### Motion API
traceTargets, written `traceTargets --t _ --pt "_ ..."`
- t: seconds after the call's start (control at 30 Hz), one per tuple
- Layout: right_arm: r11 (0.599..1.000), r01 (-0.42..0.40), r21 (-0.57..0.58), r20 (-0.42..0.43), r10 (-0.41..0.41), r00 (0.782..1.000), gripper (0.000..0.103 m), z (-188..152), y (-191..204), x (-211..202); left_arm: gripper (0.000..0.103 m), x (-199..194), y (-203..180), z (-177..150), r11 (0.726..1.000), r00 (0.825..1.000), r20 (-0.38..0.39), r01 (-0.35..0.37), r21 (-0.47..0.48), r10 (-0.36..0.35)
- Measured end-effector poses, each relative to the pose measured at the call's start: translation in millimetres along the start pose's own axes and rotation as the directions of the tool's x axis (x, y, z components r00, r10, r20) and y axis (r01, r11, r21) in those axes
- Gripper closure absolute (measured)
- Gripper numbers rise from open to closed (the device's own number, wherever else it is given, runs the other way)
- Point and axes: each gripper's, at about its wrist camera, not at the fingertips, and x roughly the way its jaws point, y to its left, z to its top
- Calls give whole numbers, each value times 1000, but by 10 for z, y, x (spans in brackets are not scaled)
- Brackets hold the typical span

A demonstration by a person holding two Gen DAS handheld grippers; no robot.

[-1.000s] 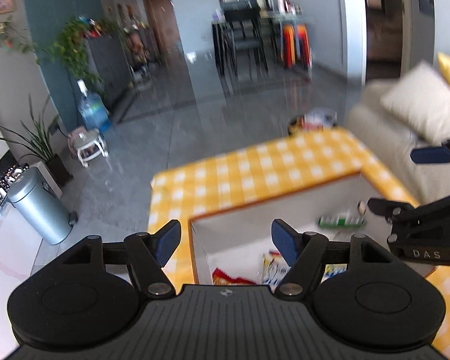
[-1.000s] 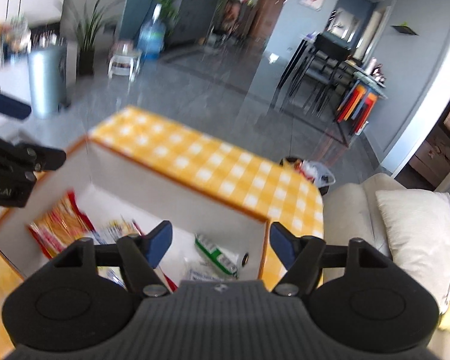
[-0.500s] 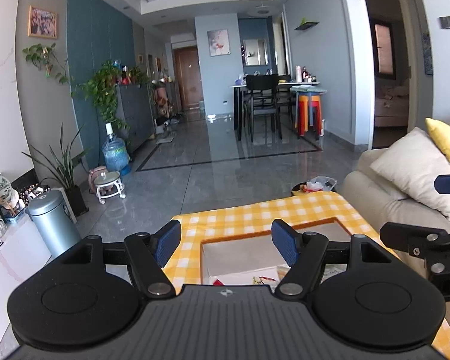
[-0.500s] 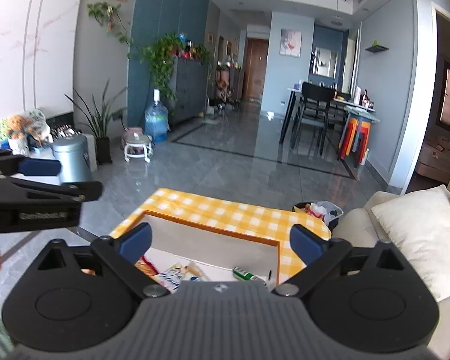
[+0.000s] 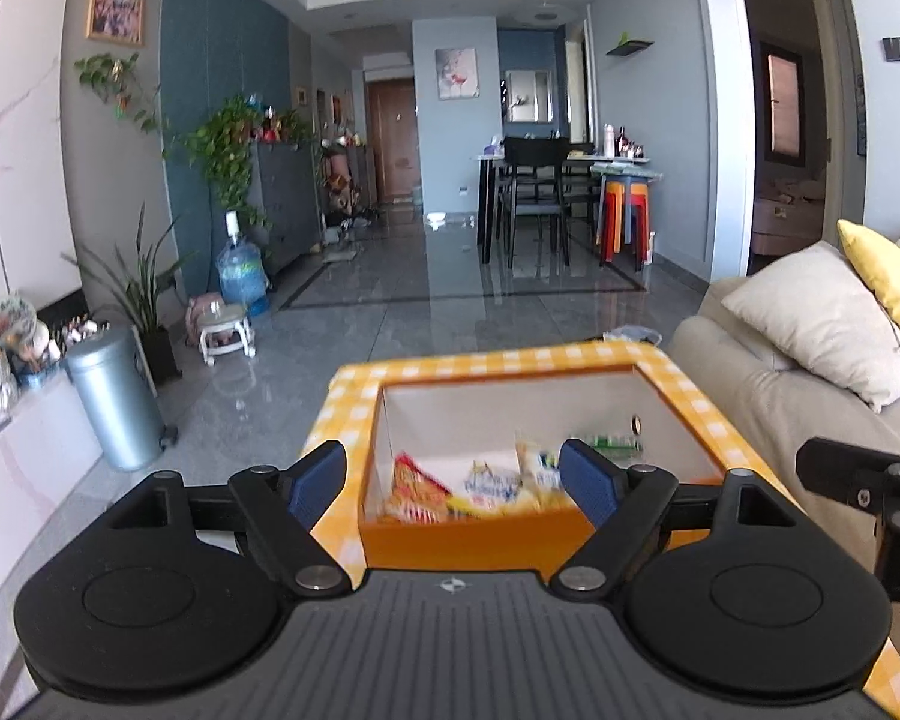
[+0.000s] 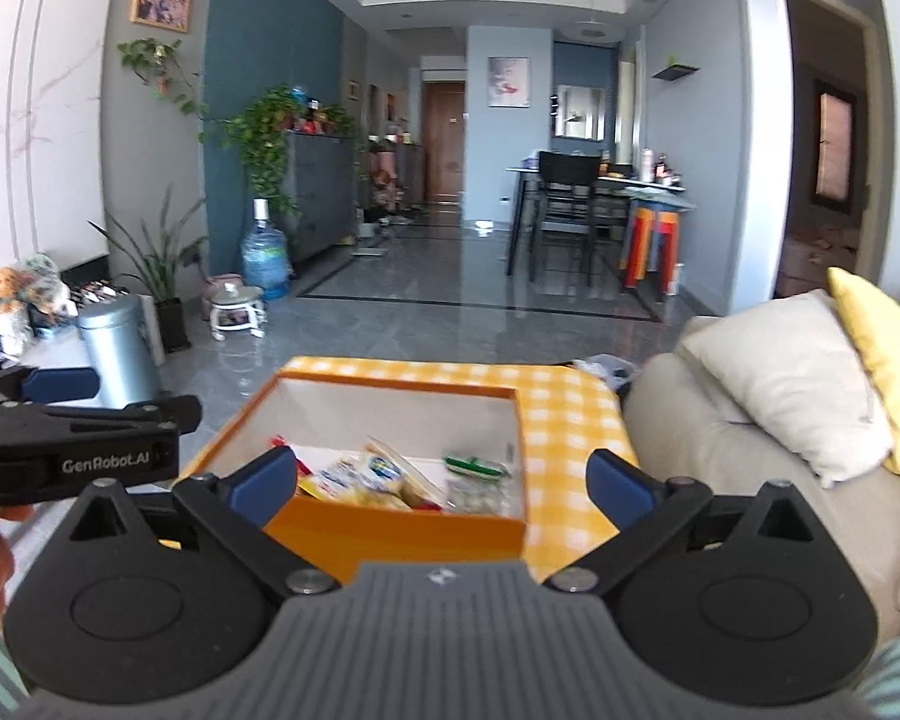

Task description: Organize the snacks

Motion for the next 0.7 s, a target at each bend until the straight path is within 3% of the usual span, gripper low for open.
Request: traceTargets --t 0.3,0.7 --pt "998 50 25 -57 -48 997 4 -301 -6 119 8 72 -7 -291 1000 994 -112 -1 -5 0" --pt "1000 18 1 -107 -18 994 4 -456 55 408 8 202 -51 -447 999 980 -196 -18 48 27"
